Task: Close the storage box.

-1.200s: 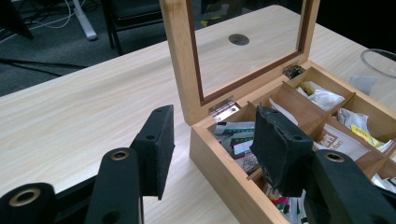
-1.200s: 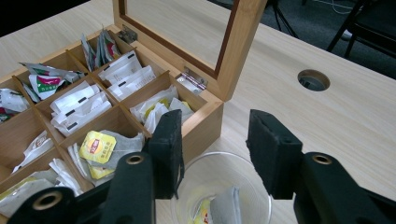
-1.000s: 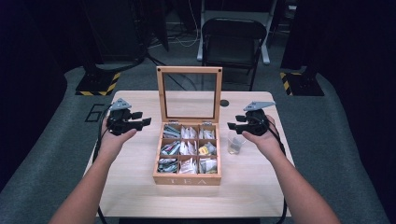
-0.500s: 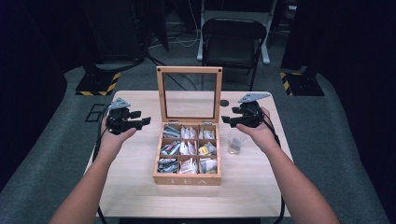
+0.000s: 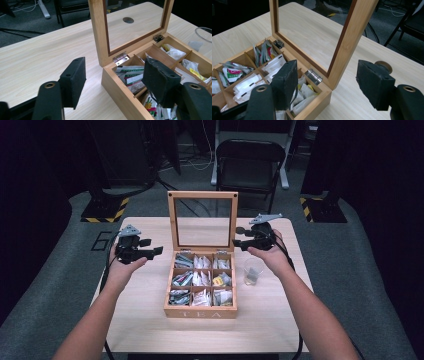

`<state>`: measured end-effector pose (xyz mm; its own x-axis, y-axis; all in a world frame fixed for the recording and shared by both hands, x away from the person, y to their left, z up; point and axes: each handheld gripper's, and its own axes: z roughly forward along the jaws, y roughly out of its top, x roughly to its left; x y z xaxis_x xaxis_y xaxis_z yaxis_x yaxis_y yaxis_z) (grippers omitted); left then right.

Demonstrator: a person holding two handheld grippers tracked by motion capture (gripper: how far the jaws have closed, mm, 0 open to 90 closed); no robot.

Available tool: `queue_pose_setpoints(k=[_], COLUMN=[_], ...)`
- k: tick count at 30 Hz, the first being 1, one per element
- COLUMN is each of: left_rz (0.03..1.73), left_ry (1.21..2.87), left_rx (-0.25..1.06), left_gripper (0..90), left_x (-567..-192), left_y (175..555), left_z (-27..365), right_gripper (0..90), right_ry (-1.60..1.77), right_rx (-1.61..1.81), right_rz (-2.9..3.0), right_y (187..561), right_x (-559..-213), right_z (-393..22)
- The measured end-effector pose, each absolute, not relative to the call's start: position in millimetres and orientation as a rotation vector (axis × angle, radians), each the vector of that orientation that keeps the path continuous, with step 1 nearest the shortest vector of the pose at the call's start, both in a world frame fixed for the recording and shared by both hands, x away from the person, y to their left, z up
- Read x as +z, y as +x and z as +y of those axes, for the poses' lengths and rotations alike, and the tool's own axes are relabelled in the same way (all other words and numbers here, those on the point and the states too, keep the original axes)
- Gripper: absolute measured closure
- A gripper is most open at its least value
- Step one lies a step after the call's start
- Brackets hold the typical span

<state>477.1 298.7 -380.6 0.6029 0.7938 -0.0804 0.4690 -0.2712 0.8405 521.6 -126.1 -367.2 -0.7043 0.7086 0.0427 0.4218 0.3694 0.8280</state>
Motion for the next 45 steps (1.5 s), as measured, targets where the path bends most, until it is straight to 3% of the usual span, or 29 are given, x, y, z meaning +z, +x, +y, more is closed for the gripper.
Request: queue_pose_setpoints(k=[45], left_rz=[1.023], left_ry=[1.928], left_rx=[0.439], left_gripper=[35.5], left_x=[-385.5], left_y=[472.5], left_z=[308.4], right_gripper=[34.4], right_ry=[1.058], right_rx=[1.293], right_rz=[2.317], right_y=[571.2], right_x=[-394.2], right_z=[-113.3])
